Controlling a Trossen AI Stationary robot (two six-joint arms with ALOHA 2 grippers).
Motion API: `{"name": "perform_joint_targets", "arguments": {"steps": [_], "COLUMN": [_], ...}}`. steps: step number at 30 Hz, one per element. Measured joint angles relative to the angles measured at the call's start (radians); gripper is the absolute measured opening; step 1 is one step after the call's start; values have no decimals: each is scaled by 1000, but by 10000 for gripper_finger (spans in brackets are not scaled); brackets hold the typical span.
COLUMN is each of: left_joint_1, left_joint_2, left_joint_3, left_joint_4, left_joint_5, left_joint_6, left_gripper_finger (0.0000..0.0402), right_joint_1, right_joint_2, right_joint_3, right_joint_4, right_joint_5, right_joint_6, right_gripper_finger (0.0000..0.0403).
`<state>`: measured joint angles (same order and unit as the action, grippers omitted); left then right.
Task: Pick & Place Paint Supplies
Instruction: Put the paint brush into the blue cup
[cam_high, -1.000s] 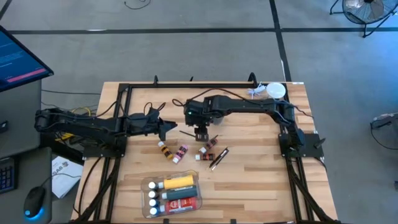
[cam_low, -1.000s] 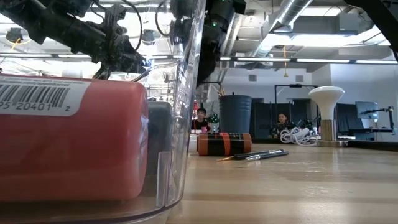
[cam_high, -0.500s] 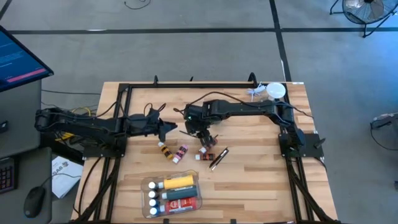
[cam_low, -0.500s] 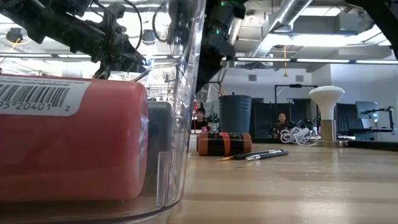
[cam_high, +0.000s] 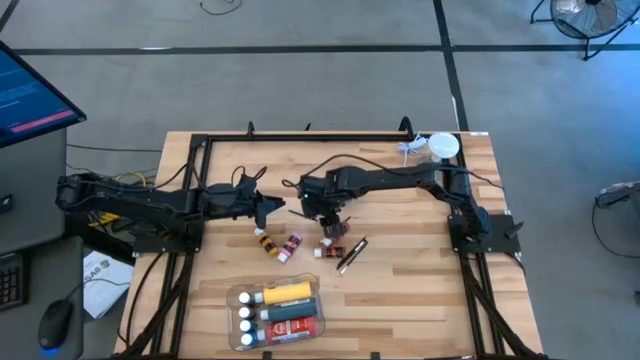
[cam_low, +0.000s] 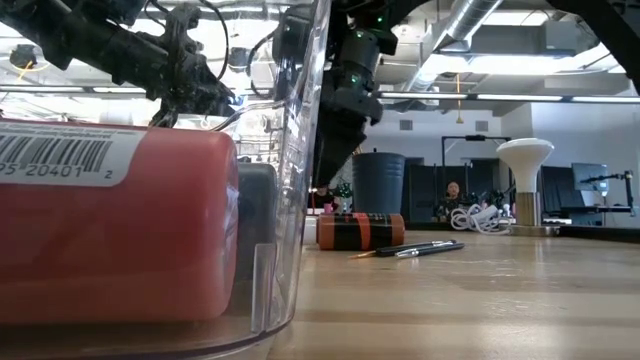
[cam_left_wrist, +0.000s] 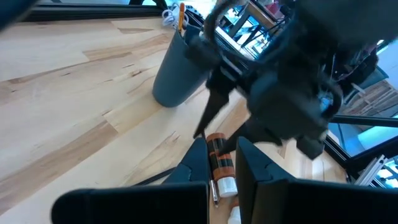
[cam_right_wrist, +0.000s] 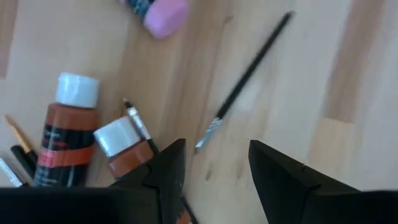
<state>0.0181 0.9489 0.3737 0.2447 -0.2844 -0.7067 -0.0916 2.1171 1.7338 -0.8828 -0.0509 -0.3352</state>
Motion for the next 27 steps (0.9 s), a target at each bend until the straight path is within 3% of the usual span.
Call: {"name": "perform_joint_targets", "arguments": {"steps": [27], "left_joint_1": [-1], "left_joint_2": [0], "left_joint_3": [0], "left_joint_4": [5], "left_joint_5": [0], "left_joint_6": [-7], "left_gripper_finger": [1], "right_joint_1": [24], "right_joint_2": [81], "right_joint_3": [1], "right_joint_4": [22], "right_joint_5": [30], "right_joint_6": [86], "right_gripper_finger": [159]}}
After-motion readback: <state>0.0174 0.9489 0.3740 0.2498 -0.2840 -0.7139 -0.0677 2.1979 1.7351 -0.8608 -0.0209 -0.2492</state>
